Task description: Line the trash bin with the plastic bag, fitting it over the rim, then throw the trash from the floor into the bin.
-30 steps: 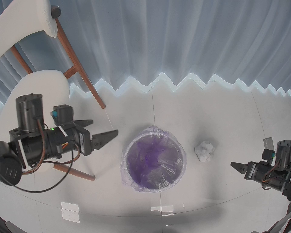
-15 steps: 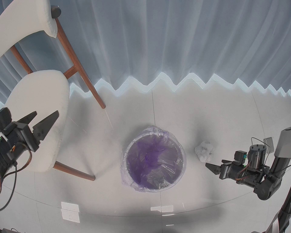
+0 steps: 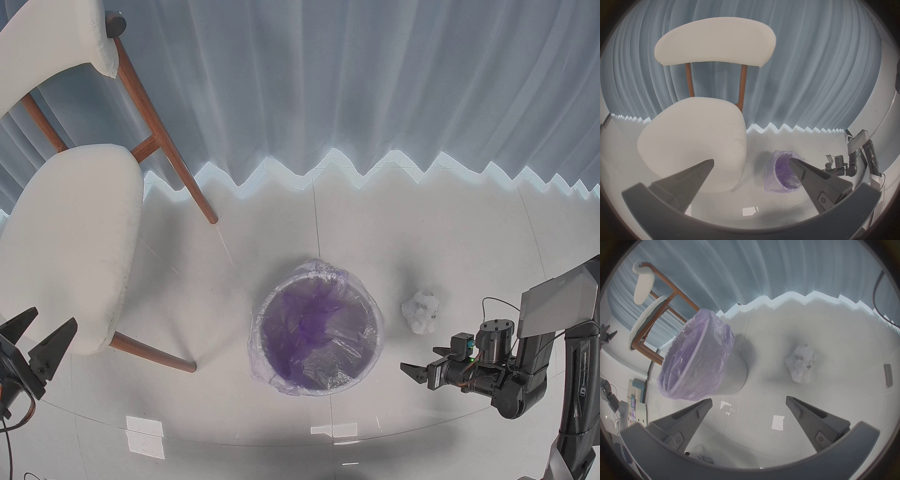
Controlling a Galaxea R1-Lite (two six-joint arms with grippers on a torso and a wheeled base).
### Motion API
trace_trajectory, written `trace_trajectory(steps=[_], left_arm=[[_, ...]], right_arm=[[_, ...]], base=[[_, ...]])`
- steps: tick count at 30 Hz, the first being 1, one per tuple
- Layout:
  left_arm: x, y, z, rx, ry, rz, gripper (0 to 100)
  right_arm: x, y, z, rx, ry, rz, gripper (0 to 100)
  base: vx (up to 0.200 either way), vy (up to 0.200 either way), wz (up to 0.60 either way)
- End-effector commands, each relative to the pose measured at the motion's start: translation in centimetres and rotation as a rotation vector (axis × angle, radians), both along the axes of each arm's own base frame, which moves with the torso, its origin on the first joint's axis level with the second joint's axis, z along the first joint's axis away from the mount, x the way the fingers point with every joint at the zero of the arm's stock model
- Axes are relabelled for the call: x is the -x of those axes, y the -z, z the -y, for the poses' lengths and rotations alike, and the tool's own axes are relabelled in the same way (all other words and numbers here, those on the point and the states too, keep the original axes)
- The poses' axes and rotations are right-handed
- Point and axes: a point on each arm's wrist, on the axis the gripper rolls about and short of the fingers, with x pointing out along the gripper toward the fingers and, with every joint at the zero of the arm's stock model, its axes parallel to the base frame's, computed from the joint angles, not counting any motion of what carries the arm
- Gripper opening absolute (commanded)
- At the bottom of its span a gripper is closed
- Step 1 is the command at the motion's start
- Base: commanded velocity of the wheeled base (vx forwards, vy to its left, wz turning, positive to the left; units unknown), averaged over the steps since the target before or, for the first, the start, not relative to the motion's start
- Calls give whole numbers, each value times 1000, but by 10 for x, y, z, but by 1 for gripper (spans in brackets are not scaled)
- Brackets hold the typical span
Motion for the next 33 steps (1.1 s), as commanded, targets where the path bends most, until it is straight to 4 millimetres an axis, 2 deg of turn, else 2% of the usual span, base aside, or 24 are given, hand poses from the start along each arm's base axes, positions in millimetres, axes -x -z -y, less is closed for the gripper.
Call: trace_trajectory(steps=[1,11,21,25,33], left_arm=[[19,1,-3,9,9,55,100],[33,43,-6,-42,3,-3,100],[58,70,-10,-63,-5,-16,100],[74,82,-13,-90,-1,-25,100],[85,92,-15,-101,0,-12,100]], right_arm=[[-16,16,-12,2,-46,14,100],[-35,24,-44,-8,-135,65,100],[-50,32,-48,-2,-131,58,100],[-68,29,-49,21,-88,64,100],[-94,25,-52,63,-25,28,100]], base=[[0,0,0],[0,0,0],[0,0,0],[0,0,0],[0,0,0]])
